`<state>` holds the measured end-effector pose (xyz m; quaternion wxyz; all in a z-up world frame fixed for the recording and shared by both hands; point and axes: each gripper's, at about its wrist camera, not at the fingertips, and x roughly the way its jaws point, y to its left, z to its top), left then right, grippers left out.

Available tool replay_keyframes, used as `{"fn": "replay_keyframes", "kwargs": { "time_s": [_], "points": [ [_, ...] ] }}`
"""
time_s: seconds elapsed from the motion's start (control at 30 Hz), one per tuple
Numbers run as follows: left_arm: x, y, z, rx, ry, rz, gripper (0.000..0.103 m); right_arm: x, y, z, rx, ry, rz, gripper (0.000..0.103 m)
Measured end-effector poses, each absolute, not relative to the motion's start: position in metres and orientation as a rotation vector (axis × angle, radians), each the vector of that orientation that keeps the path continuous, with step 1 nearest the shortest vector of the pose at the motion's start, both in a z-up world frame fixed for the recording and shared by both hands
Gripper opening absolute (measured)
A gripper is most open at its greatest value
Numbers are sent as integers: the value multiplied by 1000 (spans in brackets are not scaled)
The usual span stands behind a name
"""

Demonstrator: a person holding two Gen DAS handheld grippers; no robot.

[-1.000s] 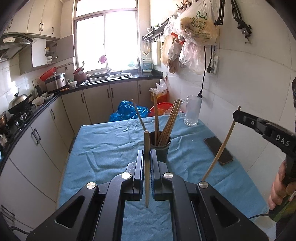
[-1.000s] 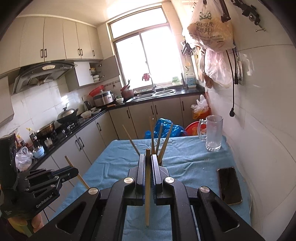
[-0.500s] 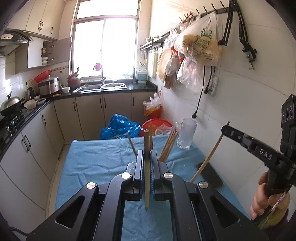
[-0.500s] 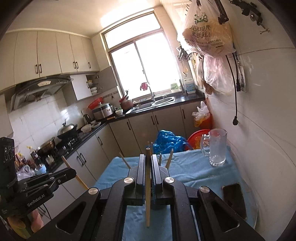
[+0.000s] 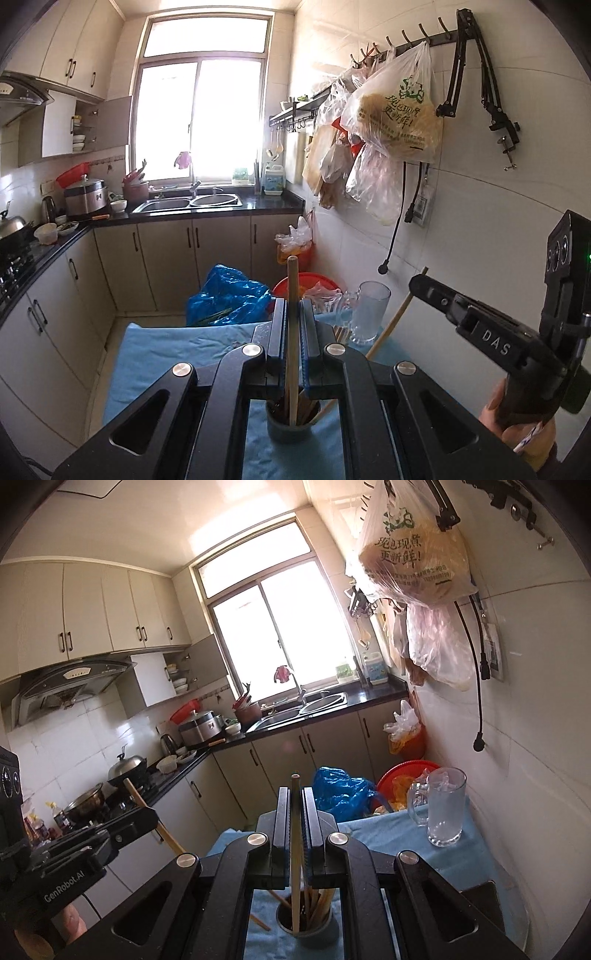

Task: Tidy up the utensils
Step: 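Lower the left gripper's chopstick into the holder while the right lowers its own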

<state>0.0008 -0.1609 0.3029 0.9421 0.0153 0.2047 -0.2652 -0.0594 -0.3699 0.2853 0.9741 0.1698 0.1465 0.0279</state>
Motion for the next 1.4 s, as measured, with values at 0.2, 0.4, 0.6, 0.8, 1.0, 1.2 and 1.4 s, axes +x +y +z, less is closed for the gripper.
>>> {"fn": "replay_keyframes", "kwargs": {
  "time_s": [0.2, 0.4, 0.6, 0.8, 1.0, 1.2, 1.4],
  "points": [
    [30, -173, 285, 4, 444, -546, 6, -36, -373, 270, 350, 304, 38, 6],
    [50, -174, 257, 8, 491, -519, 6, -19, -373, 248, 328, 335, 8, 6],
    [57, -172, 235, -2, 537, -512, 6, -9, -378, 224, 344, 384, 9, 6],
    [56, -171, 218, 5, 562, -508, 6, -4, -370, 206, 327, 426, 36, 6],
    [54, -167, 199, 1, 599, -502, 6, -1, -365, 192, 319, 454, 43, 6],
    [54, -164, 182, 0, 625, -483, 6, -1, -364, 186, 315, 472, 44, 6],
    [46, -164, 181, 33, 607, -476, 6, 1, -365, 182, 317, 485, 44, 6]
  ]
}}
